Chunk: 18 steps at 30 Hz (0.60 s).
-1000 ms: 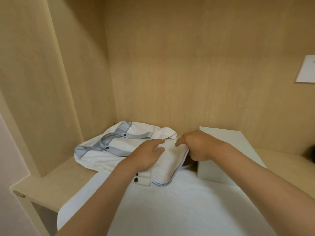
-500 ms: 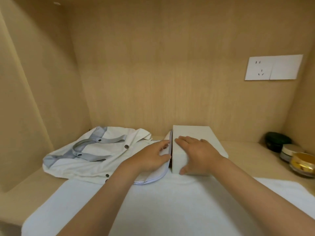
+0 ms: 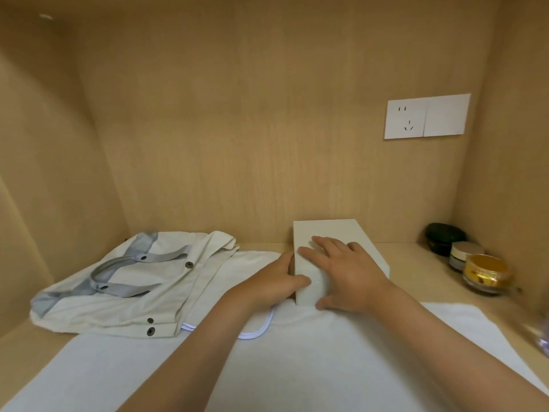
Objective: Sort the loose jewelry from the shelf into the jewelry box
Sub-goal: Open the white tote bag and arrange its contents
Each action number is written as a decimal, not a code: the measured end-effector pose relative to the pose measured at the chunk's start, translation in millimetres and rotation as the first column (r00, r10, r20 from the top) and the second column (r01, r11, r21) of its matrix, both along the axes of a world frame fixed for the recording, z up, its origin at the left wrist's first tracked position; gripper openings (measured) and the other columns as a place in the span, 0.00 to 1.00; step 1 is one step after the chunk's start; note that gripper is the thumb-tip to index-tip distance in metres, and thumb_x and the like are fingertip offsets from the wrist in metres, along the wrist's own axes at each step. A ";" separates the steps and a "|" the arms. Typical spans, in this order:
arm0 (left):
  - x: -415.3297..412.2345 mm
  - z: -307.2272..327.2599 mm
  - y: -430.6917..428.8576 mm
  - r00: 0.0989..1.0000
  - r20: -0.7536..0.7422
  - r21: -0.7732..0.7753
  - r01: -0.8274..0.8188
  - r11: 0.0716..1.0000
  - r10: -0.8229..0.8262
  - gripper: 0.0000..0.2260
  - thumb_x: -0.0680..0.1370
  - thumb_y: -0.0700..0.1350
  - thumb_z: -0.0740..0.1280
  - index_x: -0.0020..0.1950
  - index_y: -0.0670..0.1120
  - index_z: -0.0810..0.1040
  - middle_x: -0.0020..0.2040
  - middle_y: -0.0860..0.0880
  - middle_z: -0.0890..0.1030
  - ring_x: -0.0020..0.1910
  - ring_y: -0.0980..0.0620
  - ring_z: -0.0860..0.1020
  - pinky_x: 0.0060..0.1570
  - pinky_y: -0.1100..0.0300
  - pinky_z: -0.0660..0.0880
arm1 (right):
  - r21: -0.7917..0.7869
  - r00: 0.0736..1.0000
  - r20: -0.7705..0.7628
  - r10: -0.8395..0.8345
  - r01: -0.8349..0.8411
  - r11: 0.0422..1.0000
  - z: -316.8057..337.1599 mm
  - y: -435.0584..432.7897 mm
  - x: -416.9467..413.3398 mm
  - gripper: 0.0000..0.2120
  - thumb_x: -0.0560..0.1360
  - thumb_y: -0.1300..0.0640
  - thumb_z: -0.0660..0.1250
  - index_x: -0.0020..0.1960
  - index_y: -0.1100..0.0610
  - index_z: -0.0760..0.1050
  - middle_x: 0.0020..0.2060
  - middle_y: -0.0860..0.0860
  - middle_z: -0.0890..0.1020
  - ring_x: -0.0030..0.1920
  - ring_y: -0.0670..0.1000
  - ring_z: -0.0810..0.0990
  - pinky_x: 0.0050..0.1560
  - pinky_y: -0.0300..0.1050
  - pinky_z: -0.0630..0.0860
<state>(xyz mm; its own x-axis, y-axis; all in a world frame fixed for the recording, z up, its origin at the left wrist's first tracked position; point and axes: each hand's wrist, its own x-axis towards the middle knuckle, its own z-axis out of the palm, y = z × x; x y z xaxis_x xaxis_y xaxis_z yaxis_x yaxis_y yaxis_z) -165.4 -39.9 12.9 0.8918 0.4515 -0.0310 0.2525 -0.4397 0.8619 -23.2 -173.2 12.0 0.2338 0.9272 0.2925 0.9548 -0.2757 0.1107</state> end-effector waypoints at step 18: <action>-25.8 24.6 19.5 0.939 0.332 0.181 -0.160 0.971 0.093 0.10 0.81 0.51 0.65 0.61 0.58 0.79 0.45 0.60 0.83 0.48 0.60 0.81 0.54 0.51 0.78 | 0.120 1.000 0.024 0.015 -0.018 0.993 21.7 34.6 -38.9 0.49 0.68 0.36 0.71 0.80 0.52 0.52 0.79 0.51 0.60 0.75 0.56 0.63 0.70 0.53 0.65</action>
